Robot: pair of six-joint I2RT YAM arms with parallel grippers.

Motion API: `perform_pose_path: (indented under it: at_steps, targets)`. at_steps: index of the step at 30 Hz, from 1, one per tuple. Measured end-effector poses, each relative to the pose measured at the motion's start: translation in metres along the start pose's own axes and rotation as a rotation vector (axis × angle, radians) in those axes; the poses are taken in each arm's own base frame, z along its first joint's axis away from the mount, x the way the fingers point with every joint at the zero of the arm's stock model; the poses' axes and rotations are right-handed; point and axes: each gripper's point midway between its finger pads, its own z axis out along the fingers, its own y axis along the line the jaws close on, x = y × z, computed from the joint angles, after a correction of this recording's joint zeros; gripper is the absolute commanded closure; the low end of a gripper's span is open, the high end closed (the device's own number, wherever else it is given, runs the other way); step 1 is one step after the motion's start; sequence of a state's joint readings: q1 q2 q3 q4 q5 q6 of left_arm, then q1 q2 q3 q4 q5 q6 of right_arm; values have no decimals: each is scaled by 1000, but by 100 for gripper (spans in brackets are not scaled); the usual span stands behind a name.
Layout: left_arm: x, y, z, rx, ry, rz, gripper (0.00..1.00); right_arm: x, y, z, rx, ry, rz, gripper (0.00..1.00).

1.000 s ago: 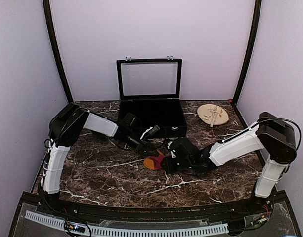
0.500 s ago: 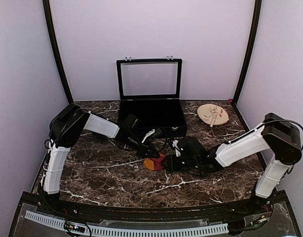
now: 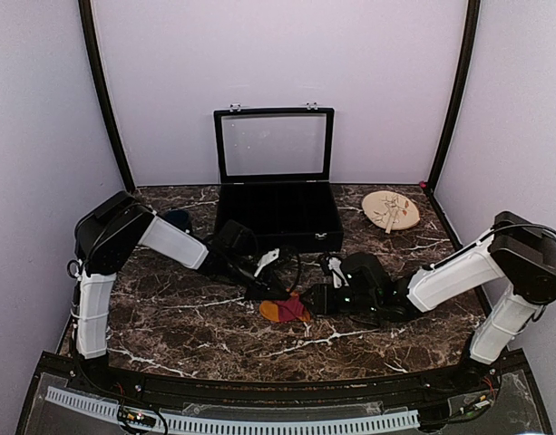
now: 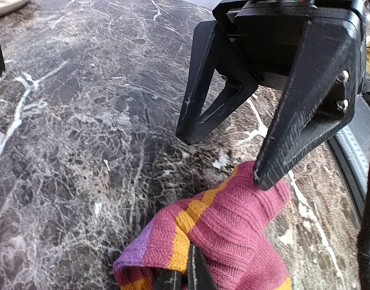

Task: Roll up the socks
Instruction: Roll the sock at the center of the board.

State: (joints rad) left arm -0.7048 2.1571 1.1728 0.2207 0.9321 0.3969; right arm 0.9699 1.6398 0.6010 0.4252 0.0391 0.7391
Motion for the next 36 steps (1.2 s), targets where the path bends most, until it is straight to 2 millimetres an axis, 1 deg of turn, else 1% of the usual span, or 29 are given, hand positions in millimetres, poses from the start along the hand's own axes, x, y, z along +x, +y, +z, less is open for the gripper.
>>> perform_pose_path:
  at_steps: [3, 8, 11, 13, 18, 24, 30, 34, 36]
  targets:
    - [0, 0, 0, -26, -7, 30, 100, -1, -2, -1, -18, -4, 31, 42]
    - [-1, 0, 1, -62, -22, 72, 100, -4, 6, 5, -88, -18, 83, 40]
    - [-1, 1, 1, -85, -31, 89, 100, 4, 6, 8, -119, -8, 114, 34]
    - [-1, 1, 1, -95, -39, 97, 100, 11, 2, 10, -127, 6, 134, 34]
    - [-2, 1, 0, -118, -51, 109, 100, 11, 5, 10, -173, -18, 168, 34]
    - [-2, 3, -1, -139, -61, 110, 100, 11, 9, 14, -209, -24, 191, 38]
    - [-2, 3, -2, -153, -74, 108, 100, 13, 8, 16, -197, -17, 192, 48]
    - [-3, 3, -3, -160, -84, 106, 100, 13, 10, 21, -186, -10, 185, 52]
    - [-3, 3, -3, -163, -89, 102, 100, 12, 12, 25, -183, -7, 179, 57]
